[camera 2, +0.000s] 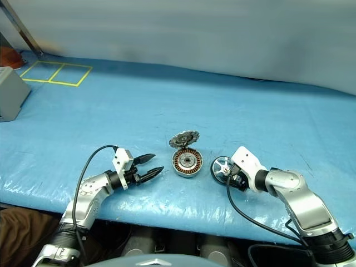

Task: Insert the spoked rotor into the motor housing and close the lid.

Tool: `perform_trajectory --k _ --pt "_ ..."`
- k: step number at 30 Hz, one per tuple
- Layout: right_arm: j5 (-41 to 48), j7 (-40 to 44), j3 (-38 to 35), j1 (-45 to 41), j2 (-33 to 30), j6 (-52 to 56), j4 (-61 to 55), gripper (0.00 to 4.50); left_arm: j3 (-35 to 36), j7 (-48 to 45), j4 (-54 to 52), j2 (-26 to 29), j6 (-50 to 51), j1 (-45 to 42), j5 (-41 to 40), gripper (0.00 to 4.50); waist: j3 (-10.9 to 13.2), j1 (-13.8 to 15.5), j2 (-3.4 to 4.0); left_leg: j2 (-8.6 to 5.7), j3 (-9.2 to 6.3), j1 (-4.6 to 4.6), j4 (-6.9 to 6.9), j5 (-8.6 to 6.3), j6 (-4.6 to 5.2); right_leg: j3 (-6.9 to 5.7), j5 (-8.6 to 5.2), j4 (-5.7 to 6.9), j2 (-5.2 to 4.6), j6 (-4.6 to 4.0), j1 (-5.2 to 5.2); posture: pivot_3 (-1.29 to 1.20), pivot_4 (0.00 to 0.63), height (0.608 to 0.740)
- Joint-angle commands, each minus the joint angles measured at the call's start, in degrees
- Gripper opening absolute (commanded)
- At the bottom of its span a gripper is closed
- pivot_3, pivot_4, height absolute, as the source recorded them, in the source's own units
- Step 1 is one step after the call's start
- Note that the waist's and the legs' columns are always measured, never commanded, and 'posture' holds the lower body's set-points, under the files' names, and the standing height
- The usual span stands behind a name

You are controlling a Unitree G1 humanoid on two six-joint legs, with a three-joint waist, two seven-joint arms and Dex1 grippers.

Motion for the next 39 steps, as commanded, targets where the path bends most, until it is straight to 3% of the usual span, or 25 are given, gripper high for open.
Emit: perform_trajectory --k 1,6,14,21,28,39 --pt "-0.67 0.85 1.23 0.01 -0.35 -0.45 1.03 3.07 0.03 0.05 -2.25 -0.03 -0.55 -0.13 -0.05 3.28 0.00 0.00 0.00 0.00 0.00 0.00 0.00 0.00 0.00 0.00 0.00 0.00 -0.01 0.00 0.00 0.00 0.150 0.740" --pt "-1.30 0.55 2.88 -0.20 0.68 -0.81 2.15 3.07 -0.06 0.00 -1.89 -0.11 -0.87 -0.27 0.14 3.28 -0.02 -0.01 -0.02 0.00 -0.01 0.03 0.02 -0.01 0.00 -0.02 0.00 -0.01 -0.02 0.00 0.02 0.00 0.150 0.740" --pt "-0.97 0.39 1.85 -0.35 1.56 -1.28 1.92 1.32 0.04 -0.26 -2.06 -0.03 -1.16 -0.02 0.09 3.28 -0.19 -0.24 -0.30 0.02 -0.02 0.25 0.02 -0.03 -0.03 -0.07 -0.01 -0.03 -0.07 -0.01 0.03 0.00 0.150 0.740" --pt "-0.89 -0.46 -0.04 -0.48 2.48 -2.39 0.80 1.32 -0.08 -0.88 -1.78 -0.22 -1.24 -0.12 -0.31 3.28 -0.18 -0.25 -0.30 0.02 -0.02 0.44 0.01 -0.21 -0.32 -0.11 -0.01 -0.03 -0.18 -0.01 0.11 0.00 0.150 0.740" --pt "7.00 1.20 -4.72 -2.70 6.35 -2.45 -4.07 1.32 -0.30 -4.06 -1.11 -0.68 -1.69 -0.31 -1.66 3.28 -0.07 -0.12 -0.11 0.01 0.00 0.20 0.00 -0.15 -0.20 -0.12 -0.01 -0.02 -0.18 -0.01 0.04 0.00 0.150 0.740" --pt "10.60 1.81 -1.26 -7.04 10.19 -2.41 -4.34 1.32 -0.29 -5.59 -0.78 -1.49 -2.41 -0.23 -1.98 3.28 -0.05 -0.04 -0.07 -0.04 0.01 -0.08 0.01 -0.11 0.07 -0.15 -0.01 -0.08 -0.21 -0.02 -0.04 0.00 0.150 0.740"
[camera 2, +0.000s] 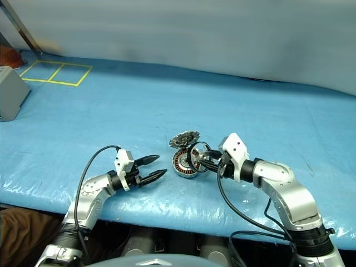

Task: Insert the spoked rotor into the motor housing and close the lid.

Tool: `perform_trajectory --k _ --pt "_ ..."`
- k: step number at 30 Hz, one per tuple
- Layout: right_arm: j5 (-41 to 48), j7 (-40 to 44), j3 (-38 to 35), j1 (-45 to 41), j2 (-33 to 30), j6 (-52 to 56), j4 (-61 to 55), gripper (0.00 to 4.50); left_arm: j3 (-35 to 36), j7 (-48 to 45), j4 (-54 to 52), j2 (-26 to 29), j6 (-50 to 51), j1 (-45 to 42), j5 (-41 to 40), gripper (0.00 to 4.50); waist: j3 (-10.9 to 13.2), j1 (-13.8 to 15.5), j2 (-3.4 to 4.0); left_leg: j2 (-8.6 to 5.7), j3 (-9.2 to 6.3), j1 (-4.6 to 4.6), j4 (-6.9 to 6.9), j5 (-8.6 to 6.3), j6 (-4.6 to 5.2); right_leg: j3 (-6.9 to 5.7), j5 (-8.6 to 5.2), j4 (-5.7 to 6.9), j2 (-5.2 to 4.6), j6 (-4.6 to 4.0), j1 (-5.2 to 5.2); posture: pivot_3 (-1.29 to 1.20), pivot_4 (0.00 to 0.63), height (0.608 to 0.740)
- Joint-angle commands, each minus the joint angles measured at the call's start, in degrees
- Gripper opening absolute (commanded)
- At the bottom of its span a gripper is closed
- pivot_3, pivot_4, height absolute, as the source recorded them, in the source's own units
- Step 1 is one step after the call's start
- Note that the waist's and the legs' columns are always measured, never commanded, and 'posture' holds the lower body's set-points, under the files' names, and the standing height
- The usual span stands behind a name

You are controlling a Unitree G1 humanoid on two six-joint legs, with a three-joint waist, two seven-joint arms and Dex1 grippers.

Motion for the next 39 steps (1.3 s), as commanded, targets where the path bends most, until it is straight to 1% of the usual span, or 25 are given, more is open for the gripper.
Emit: perform_trajectory --k 1,6,11,29,31,35,36,37,39 --pt "0.71 0.47 1.38 -2.21 0.64 -0.42 -0.46 1.32 -0.32 -0.40 -0.80 -0.22 -0.98 -0.20 -0.20 3.28 0.00 -0.04 0.00 0.00 0.00 0.00 0.00 0.00 0.00 0.00 0.00 0.00 0.00 0.00 0.00 0.00 0.150 0.740" --pt "-1.51 0.43 4.80 -4.38 0.96 -1.00 2.52 1.32 -0.47 -0.12 -0.87 -0.23 -1.16 -0.14 0.13 3.28 0.01 -0.12 0.01 0.01 0.00 -0.01 0.00 0.00 0.00 -0.01 0.00 0.01 0.01 0.00 -0.01 0.00 0.150 0.740" --pt "-2.49 0.33 6.36 -5.65 1.14 -1.24 3.80 1.32 -0.52 0.24 -0.97 -0.18 -1.32 0.10 0.29 3.28 0.01 -0.03 0.02 0.00 0.01 -0.01 0.00 0.00 0.01 -0.02 0.00 0.01 -0.01 0.00 -0.01 0.00 0.150 0.740" --pt "-4.84 0.78 7.94 -6.35 0.73 -1.01 4.84 1.32 -0.55 0.82 -0.71 -0.02 -1.77 0.22 0.69 3.28 0.01 -0.05 0.02 0.00 0.01 -0.01 0.00 -0.01 0.01 -0.03 0.00 0.00 -0.02 0.00 -0.01 0.00 0.150 0.740" --pt "-5.14 0.60 8.05 -6.27 0.82 -1.07 4.83 2.02 -0.64 0.92 -0.93 -0.07 -1.65 0.36 0.78 3.28 0.01 -0.04 0.02 0.00 0.01 -0.01 0.00 -0.01 0.01 -0.03 0.00 0.01 -0.02 0.00 -0.01 0.00 0.150 0.740" --pt "-5.24 0.66 8.30 -6.37 0.95 -0.92 5.00 2.02 -0.56 0.97 -0.98 -0.05 -1.51 0.36 0.84 3.28 0.02 -0.07 0.03 0.00 0.02 -0.02 0.00 -0.01 0.01 -0.03 0.00 0.01 -0.03 0.00 -0.02 0.00 0.150 0.740" --pt "-5.34 0.68 8.41 -6.42 0.94 -0.93 5.16 2.37 -0.52 0.98 -0.98 -0.05 -1.49 0.36 0.87 3.28 0.02 -0.07 0.03 0.00 0.02 -0.02 0.00 -0.01 0.01 -0.04 0.00 0.01 -0.03 0.00 -0.02 0.00 0.150 0.740" --pt "-5.68 0.51 8.54 -6.48 0.94 -1.08 5.34 2.56 -0.48 0.99 -0.99 -0.04 -1.49 0.36 0.89 3.28 0.02 -0.07 0.03 0.00 0.02 -0.02 0.00 -0.01 0.01 -0.04 0.00 0.01 -0.03 0.00 -0.03 0.00 0.150 0.740" --pt "-5.98 0.00 8.43 -6.58 1.35 -1.53 5.60 3.18 -0.43 1.00 -0.99 0.00 -1.50 0.36 0.90 3.28 0.02 -0.07 0.03 0.00 0.02 -0.02 0.00 -0.01 0.01 -0.04 0.00 0.01 -0.03 0.00 -0.03 0.00 0.150 0.740"
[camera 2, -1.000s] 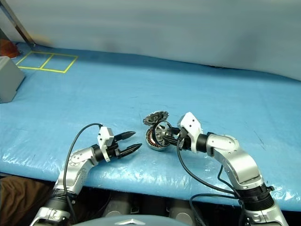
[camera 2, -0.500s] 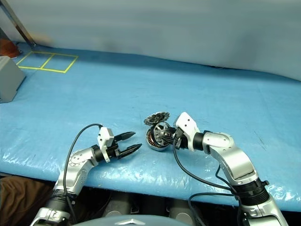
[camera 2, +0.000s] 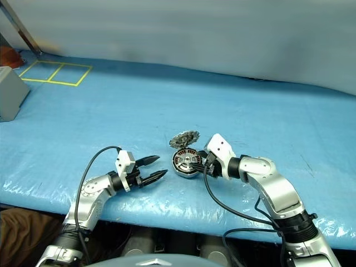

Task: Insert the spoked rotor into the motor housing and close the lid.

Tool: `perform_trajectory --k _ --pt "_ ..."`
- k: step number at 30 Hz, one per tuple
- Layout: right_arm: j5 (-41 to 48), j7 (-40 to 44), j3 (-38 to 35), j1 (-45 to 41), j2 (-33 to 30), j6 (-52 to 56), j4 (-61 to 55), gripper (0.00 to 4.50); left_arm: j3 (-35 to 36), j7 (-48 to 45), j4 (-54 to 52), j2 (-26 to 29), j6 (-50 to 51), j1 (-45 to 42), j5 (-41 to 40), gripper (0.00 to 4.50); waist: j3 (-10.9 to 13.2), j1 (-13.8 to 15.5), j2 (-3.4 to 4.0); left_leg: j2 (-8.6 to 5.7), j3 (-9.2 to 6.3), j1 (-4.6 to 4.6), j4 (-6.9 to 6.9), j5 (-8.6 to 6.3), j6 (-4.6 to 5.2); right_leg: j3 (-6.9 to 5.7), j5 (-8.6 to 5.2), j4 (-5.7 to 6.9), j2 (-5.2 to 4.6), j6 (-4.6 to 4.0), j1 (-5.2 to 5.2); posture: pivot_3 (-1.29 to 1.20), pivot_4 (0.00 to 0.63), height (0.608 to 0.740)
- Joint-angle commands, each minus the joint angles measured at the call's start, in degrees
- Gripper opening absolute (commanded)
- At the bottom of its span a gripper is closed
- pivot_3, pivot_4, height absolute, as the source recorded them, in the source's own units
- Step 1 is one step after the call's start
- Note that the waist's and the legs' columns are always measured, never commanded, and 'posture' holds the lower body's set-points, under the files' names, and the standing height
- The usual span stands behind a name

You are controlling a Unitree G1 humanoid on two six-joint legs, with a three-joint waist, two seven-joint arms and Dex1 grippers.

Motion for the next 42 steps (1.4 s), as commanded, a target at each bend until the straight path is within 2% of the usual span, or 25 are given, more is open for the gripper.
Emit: perform_trajectory --k 1,2,9,12,20,22,32,42 --pt "-0.42 -0.60 -0.42 -0.65 0.47 -1.20 -0.64 3.50 0.05 -0.20 -1.01 0.11 -0.88 0.01 -0.24 3.28 0.00 0.00 0.00 0.00 0.00 0.00 0.00 0.00 0.00 0.00 0.00 0.00 0.00 0.00 0.00 0.00 0.150 0.740" --pt "-0.29 -0.61 -0.58 -0.73 0.66 -1.24 -0.68 3.82 0.07 -0.19 -1.03 0.14 -0.89 0.04 -0.24 3.28 0.00 -0.01 0.00 0.00 0.00 0.00 0.00 0.00 0.00 0.00 0.00 0.00 0.00 0.00 0.00 0.00 0.150 0.740" --pt "0.40 -1.73 -1.76 -0.82 3.28 -1.01 -0.10 3.82 0.09 0.03 -1.13 0.13 -1.02 0.23 -0.12 3.28 0.00 -0.03 0.01 0.00 0.00 -0.01 0.00 0.00 0.00 0.00 0.00 0.01 0.00 0.00 -0.02 0.00 0.150 0.740" --pt "1.47 -1.79 -2.01 -0.59 4.91 -0.61 0.09 3.21 0.17 0.19 -1.10 0.12 -1.12 0.26 -0.04 3.28 0.01 -0.03 0.01 0.00 0.01 -0.01 0.00 0.00 0.00 0.00 0.00 0.01 0.00 0.00 -0.02 0.00 0.150 0.740" --pt "1.45 -1.71 -0.79 0.54 6.17 -0.38 0.39 0.49 0.22 0.57 -1.34 0.15 -1.11 0.56 0.22 3.28 0.02 -0.06 0.03 0.00 0.01 -0.01 0.00 -0.01 0.00 0.00 0.00 0.00 -0.02 0.00 -0.03 0.00 0.150 0.740" --pt "1.07 -1.23 -0.06 0.90 5.82 -0.25 0.70 0.02 0.20 0.59 -1.29 0.19 -1.10 0.59 0.26 3.28 0.02 -0.05 0.03 0.00 0.00 -0.01 0.00 0.00 0.00 0.00 0.00 0.01 -0.01 0.00 -0.03 0.00 0.150 0.740" --pt "-6.20 -3.88 4.83 1.41 4.89 -2.24 6.22 0.02 0.32 0.70 -1.01 0.21 -1.42 0.60 0.31 3.28 -0.01 -0.18 0.04 0.01 0.01 0.10 0.00 -0.01 -0.01 -0.01 0.00 0.01 -0.03 0.00 -0.19 0.00 0.150 0.740" --pt "2.33 -1.28 -0.88 2.18 7.17 -2.45 2.27 0.02 0.89 1.49 -1.56 0.45 -1.40 1.23 0.14 3.28 0.00 -0.13 0.04 0.01 0.03 -0.05 -0.01 -0.01 -0.01 0.00 0.00 0.02 -0.06 0.00 -0.34 0.00 0.150 0.740"
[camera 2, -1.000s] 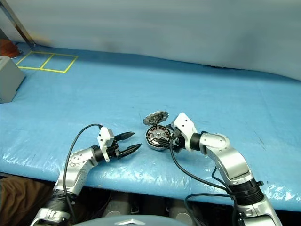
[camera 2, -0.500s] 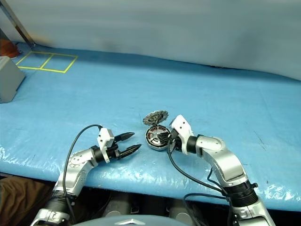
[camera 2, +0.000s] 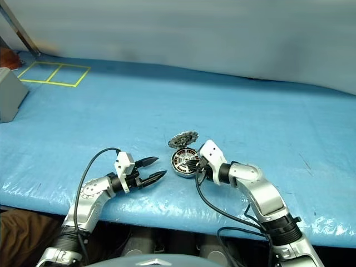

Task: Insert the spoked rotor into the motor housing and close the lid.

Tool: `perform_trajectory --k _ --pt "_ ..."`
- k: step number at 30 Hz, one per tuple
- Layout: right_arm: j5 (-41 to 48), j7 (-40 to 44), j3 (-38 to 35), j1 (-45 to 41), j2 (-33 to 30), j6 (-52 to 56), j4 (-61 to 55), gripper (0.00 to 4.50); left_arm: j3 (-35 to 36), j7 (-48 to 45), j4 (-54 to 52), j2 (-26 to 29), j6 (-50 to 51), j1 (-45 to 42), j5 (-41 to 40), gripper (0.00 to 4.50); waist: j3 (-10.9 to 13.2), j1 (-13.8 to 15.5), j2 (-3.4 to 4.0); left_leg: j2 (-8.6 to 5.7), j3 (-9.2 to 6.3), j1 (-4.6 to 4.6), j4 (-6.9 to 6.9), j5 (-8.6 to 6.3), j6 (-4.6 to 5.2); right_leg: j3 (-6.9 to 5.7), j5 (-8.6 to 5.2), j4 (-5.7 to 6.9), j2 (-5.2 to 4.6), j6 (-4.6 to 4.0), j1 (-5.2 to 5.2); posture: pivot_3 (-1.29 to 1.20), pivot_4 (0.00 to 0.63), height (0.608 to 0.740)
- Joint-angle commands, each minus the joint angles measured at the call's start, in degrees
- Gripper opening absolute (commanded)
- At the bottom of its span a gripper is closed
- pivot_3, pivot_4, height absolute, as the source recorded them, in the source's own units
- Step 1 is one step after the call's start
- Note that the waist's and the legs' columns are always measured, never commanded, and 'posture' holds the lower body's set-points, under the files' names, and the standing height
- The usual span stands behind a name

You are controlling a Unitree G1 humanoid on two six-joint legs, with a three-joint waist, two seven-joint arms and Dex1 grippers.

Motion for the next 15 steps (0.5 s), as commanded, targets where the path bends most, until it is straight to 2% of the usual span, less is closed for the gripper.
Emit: perform_trajectory --k 1,7,13,15 --pt "4.14 0.85 -3.65 0.18 0.93 0.18 -2.81 0.02 0.69 0.37 -1.62 0.26 -0.81 0.12 -0.41 3.28 0.01 0.04 0.00 0.00 0.01 -0.03 0.00 0.00 0.01 0.00 0.00 0.00 0.00 0.00 -0.01 0.00 0.150 0.740" --pt "6.08 -1.02 -7.89 0.18 0.57 0.47 -3.96 0.02 0.91 0.68 -1.96 0.08 -0.84 0.41 -0.71 3.28 0.01 0.06 0.01 0.00 0.05 -0.06 -0.01 -0.01 0.03 0.00 0.00 0.00 0.00 0.01 -0.04 0.00 0.150 0.740" --pt "2.17 -7.13 -10.60 -2.33 1.04 -2.45 0.70 0.02 0.87 0.46 -1.93 -0.48 -1.20 0.46 -1.24 3.28 0.02 0.05 0.02 -0.01 0.08 -0.07 -0.01 -0.01 0.03 0.02 0.01 0.00 0.00 0.01 -0.07 0.00 0.150 0.740" --pt "0.43 -9.41 -11.38 -5.58 1.64 -4.17 4.52 0.02 0.78 0.41 -1.84 -0.67 -1.37 0.42 -1.26 3.28 0.03 -0.06 0.04 -0.01 0.09 -0.07 -0.01 -0.01 0.04 0.02 0.01 0.00 0.01 0.01 -0.06 0.00 0.150 0.740"
